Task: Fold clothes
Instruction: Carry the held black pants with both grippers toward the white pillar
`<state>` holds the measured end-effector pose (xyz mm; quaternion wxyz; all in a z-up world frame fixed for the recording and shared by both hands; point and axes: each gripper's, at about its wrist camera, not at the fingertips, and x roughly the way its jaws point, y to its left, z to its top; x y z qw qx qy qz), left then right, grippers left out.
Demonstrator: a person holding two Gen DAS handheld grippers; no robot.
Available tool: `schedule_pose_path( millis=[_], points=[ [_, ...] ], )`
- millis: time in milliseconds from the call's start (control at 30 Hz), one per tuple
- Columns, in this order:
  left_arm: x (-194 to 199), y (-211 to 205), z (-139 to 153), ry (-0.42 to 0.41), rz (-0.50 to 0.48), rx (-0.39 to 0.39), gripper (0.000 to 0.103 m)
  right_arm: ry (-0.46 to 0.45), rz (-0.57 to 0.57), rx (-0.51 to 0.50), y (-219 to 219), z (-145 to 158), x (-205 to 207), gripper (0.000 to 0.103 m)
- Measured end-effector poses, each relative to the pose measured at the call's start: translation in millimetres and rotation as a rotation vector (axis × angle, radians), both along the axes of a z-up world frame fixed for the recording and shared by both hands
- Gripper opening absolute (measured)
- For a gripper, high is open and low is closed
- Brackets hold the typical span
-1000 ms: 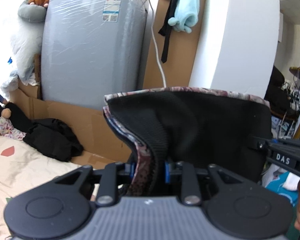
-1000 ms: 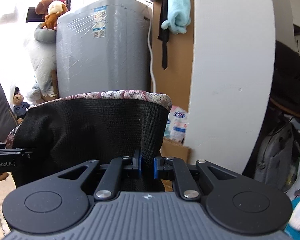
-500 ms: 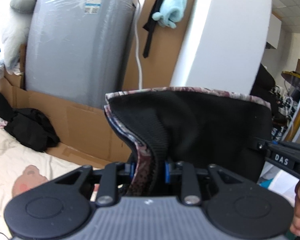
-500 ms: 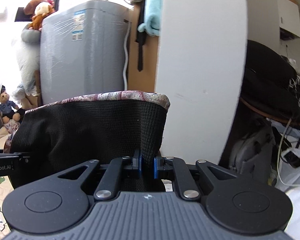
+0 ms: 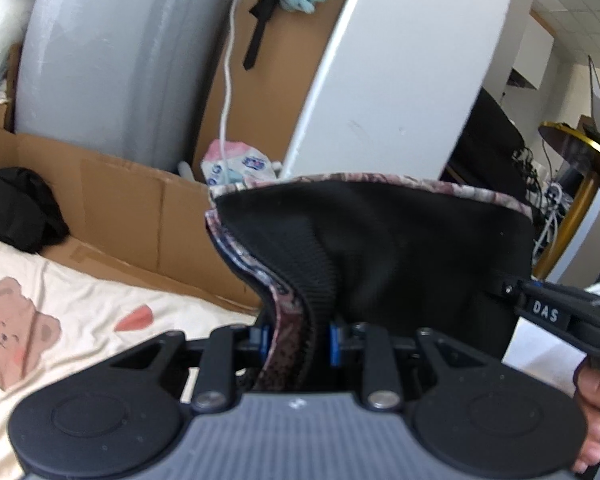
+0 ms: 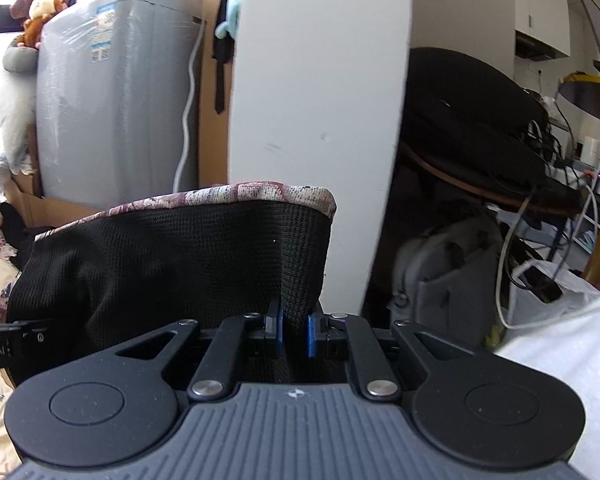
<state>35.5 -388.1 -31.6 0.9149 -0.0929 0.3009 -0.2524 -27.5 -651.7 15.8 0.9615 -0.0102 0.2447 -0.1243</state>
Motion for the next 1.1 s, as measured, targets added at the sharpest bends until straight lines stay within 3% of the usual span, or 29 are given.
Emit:
schedule_pose_path(
  millis=[467, 667, 1100],
  points=[
    [15, -42, -35, 0.04, -0.048, -0.014, 0.028, 0.017, -0.059, -0.026, -33, -18, -3, 0.011],
    [21, -55, -52, 0.078, -0.03, -0.006, 0.028, 0.047, -0.058, -0.047, -38, -46, 13, 0.011],
    [48, -81, -67, 0.118, -0.064, 0.001, 0.028, 0.068, -0.086, -0.014, -66, -65, 53, 0.011]
  ],
)
